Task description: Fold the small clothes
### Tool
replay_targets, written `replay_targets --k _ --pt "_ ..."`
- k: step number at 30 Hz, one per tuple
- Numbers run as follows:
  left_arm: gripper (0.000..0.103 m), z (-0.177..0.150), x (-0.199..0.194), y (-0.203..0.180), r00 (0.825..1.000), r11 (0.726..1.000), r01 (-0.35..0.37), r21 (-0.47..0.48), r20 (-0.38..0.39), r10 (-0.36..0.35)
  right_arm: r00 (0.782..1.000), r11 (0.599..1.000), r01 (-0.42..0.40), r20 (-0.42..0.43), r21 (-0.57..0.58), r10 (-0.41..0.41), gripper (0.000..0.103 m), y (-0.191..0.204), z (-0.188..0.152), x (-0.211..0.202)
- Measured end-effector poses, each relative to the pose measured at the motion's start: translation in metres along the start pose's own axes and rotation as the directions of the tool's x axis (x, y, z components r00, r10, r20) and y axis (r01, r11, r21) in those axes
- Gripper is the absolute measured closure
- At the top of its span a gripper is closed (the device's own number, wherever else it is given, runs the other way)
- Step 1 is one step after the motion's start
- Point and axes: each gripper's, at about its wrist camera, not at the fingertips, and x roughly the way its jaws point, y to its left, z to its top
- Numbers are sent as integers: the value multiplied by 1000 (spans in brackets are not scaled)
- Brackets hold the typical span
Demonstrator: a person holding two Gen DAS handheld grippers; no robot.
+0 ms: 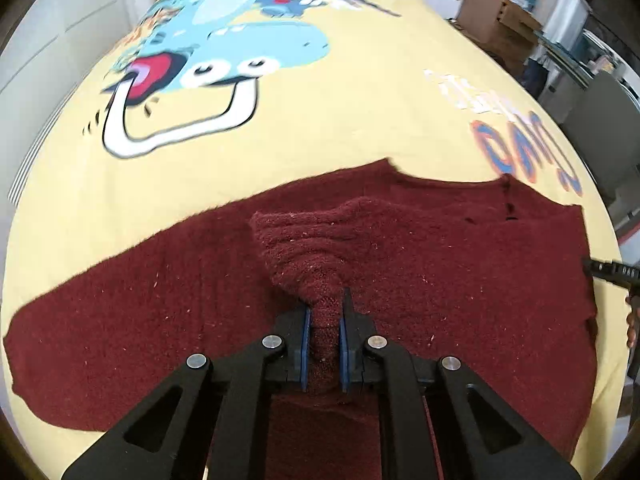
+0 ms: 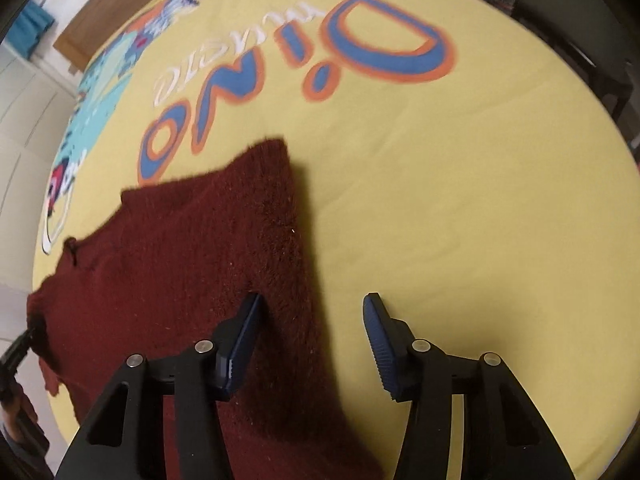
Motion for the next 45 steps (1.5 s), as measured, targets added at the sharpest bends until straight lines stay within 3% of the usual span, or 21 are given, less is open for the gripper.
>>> replay_targets --k 1,4,8,13,15,16,17,18,19,20,25,28,29,31,33,38,42,45 --pt "94 -5 2 10 1000 1000 -3 -16 -18 3 1000 1000 11 -9 -15 -11 78 4 -2 6" --pt "94 -24 15 29 996 999 -6 -50 -89 2 997 997 74 20 -30 -74 86 13 -4 2" --pt "92 -37 22 26 996 999 -37 -10 -84 36 991 989 133 44 -72 -130 87 18 -5 -5" --pt "83 -39 22 27 994 999 -48 -23 -97 45 993 992 118 29 -43 -117 82 22 -3 0" --pt "72 -37 18 28 992 997 -62 -51 -111 56 991 992 123 54 -30 -121 76 22 -3 -8" --pt "64 -35 12 29 992 996 -69 -62 -110 62 986 989 147 90 -33 -143 60 27 -5 -19" --pt "50 -33 6 30 993 996 -70 -60 -103 64 981 986 160 115 -41 -155 47 32 -6 -25" --pt "40 -32 1 29 994 996 -64 -57 -88 59 976 985 165 156 -54 -155 26 39 -9 -35" --pt "18 -31 -8 30 996 997 -54 -55 -69 50 972 985 152 194 -77 -134 20 49 -12 -46" --pt "3 -29 -17 25 998 998 -40 -55 -51 38 971 986 137 210 -96 -115 20 58 -15 -52" --pt "1 -23 -36 0 1000 998 1 -57 1 -1 967 977 89 252 -191 -39 18 112 -33 -58" --pt "1 -24 -29 -26 1000 1000 -2 -7 29 2 964 962 93 265 -259 -22 0 144 -51 -47" --pt "1 -29 -28 -32 999 1000 -4 7 33 3 963 955 98 269 -279 -20 0 149 -60 -42" --pt "1 -21 -6 -38 1000 1000 5 23 12 -6 964 943 109 263 -315 -23 0 158 -75 -28" --pt "1 -34 12 -46 1000 1000 14 28 -27 -13 970 929 125 240 -348 -40 0 165 -88 -9" --pt "1 -59 39 -41 997 999 -34 39 -61 37 970 910 191 213 -369 -118 0 151 -101 22" --pt "1 -68 33 -21 998 999 -38 19 -41 39 973 946 150 211 -287 -90 1 113 -94 16" --pt "1 -75 35 -18 998 997 -53 51 -29 54 971 951 160 218 -264 -103 1 97 -92 12"
